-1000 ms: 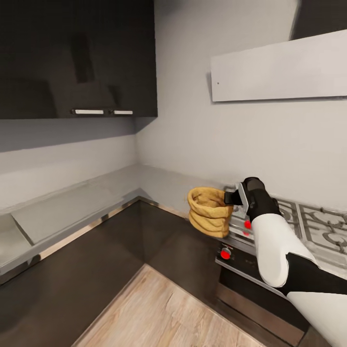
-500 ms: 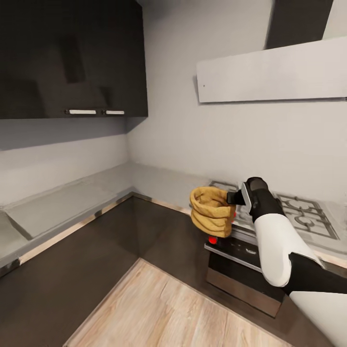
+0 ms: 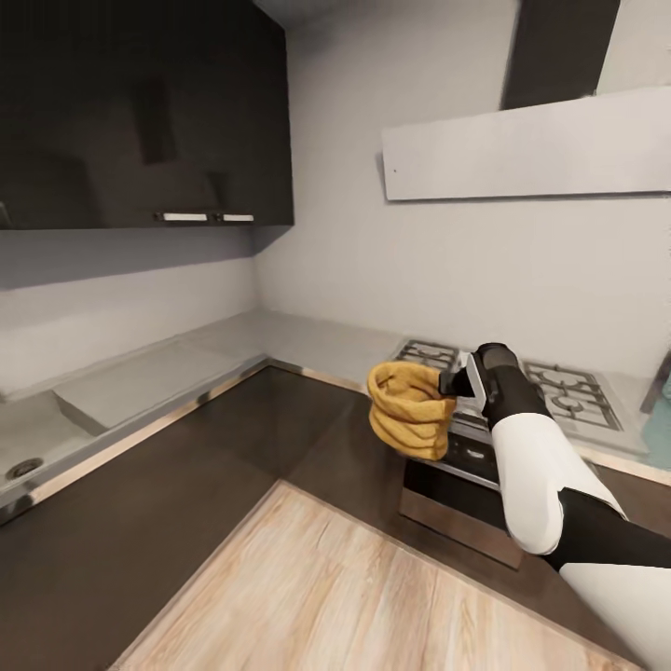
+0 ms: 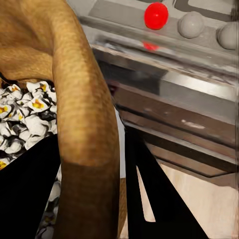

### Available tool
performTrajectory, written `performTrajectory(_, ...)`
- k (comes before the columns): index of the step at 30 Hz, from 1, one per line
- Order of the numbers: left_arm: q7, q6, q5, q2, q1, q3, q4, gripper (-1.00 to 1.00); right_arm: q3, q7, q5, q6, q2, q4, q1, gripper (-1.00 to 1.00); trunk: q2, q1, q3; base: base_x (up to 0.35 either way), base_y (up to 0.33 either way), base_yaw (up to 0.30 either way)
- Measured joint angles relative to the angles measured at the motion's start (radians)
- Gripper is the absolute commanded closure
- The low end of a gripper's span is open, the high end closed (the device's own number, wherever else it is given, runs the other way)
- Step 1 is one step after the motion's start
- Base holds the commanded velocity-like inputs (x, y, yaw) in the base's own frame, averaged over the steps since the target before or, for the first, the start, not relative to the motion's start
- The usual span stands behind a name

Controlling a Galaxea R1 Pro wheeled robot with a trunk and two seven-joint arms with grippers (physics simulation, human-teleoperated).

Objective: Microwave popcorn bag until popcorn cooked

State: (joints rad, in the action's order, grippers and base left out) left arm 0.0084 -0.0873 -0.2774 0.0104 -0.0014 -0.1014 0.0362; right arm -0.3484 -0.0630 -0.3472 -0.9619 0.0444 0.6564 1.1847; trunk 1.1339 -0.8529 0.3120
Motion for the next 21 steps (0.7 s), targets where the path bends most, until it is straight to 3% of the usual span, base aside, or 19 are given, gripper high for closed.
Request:
performTrajectory(15, 0.0, -0.001, 0.0, 0.0, 0.0, 0.0, 0.0, -1.0, 0.0, 0.006, 0.003, -0.002, -0.002, -0.006, 0.0, 1.0, 0.0, 0.0, 0.0, -0.33, 0.08, -0.006)
performTrajectory(21, 0.0, -0.001, 0.0, 0.0, 0.0, 0.002, 0.0, -1.0, -0.001, 0.006, 0.004, -0.001, -0.011, -0.03, 0.0, 1.0, 0.0, 0.001, 0.006, -0.031, 0.004, -0.138)
